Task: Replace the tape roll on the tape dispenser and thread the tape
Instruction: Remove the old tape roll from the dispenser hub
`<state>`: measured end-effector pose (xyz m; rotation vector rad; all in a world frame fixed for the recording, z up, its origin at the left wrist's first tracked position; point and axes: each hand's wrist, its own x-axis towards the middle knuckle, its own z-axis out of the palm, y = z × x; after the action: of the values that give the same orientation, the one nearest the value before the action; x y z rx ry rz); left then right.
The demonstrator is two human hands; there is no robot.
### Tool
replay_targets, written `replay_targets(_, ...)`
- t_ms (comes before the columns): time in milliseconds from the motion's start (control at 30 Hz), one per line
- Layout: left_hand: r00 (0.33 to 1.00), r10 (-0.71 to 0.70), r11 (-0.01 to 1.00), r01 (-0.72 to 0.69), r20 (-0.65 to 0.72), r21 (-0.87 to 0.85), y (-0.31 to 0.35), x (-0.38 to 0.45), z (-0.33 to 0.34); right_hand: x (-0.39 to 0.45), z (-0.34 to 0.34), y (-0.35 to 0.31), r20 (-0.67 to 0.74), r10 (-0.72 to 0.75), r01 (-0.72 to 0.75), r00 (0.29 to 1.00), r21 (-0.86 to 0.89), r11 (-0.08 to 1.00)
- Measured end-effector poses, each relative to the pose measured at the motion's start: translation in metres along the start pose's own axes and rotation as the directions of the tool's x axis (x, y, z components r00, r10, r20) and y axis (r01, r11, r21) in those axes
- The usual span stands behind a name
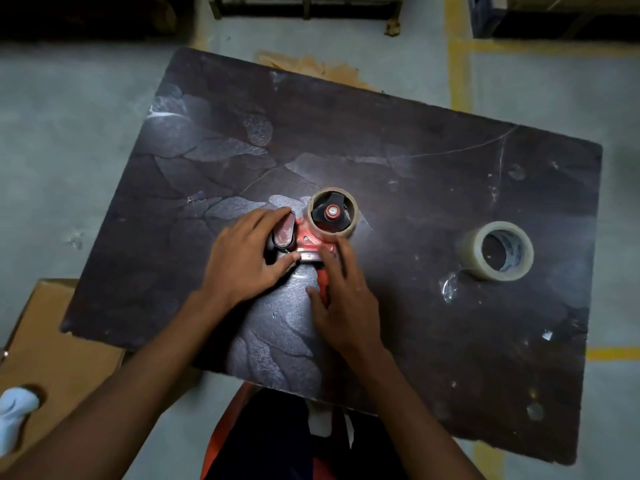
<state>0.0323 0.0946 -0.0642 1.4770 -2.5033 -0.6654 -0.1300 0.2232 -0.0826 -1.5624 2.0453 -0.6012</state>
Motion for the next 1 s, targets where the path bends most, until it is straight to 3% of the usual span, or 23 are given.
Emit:
replay_targets(100, 0.996, -0.083, 0.984, 0.085, 0.018, -0.16, 0.009, 0.023, 0.005, 0.026, -0.008, 0.001, -0.199, 0.132, -0.089, 0.971, 0.212, 0.973)
replay_targets(167, 0.982, -0.169, 0.932, 0.188, 0.086, -0.31, 0.02, 0.047, 0.009, 0.056, -0.013, 0.004, -0.281, 0.303, -0.18, 0.911, 0.389, 0.903)
replay_targets(233, 0.963, -0.222, 0.898, 0.264, 0.156, -0.351, 0.029, 0.068, 0.014, 0.084, -0.022, 0.005, -0.194, 0.488, -0.337, 0.851, 0.512, 0.79)
replay_targets(300, 0.95, -0.245, 0.89, 0.299, 0.192, -0.344, 0.032, 0.082, 0.018, 0.103, -0.026, 0.007, -0.076, 0.558, -0.442, 0.826, 0.527, 0.726)
replay_targets(467, 0.931, -0.243, 0.891, 0.326, 0.274, -0.317, 0.022, 0.095, 0.024, 0.113, -0.023, 0.02, 0.017, 0.533, -0.478, 0.846, 0.469, 0.743)
replay_targets(700, 0.903, -0.277, 0.849, 0.39, 0.328, -0.356, 0.014, 0.093, 0.034, 0.116, -0.015, 0.028, 0.054, 0.55, -0.467, 0.834, 0.601, 0.649)
replay_targets(800, 0.9, -0.304, 0.837, 0.409, 0.313, -0.363, 0.018, 0.094, 0.033, 0.116, -0.013, 0.028, 0.046, 0.557, -0.454, 0.83, 0.637, 0.623)
replay_targets(1000, 0.929, -0.303, 0.849, 0.365, 0.214, -0.383, 0.022, 0.091, 0.037, 0.117, -0.011, 0.023, -0.026, 0.529, -0.402, 0.848, 0.618, 0.676)
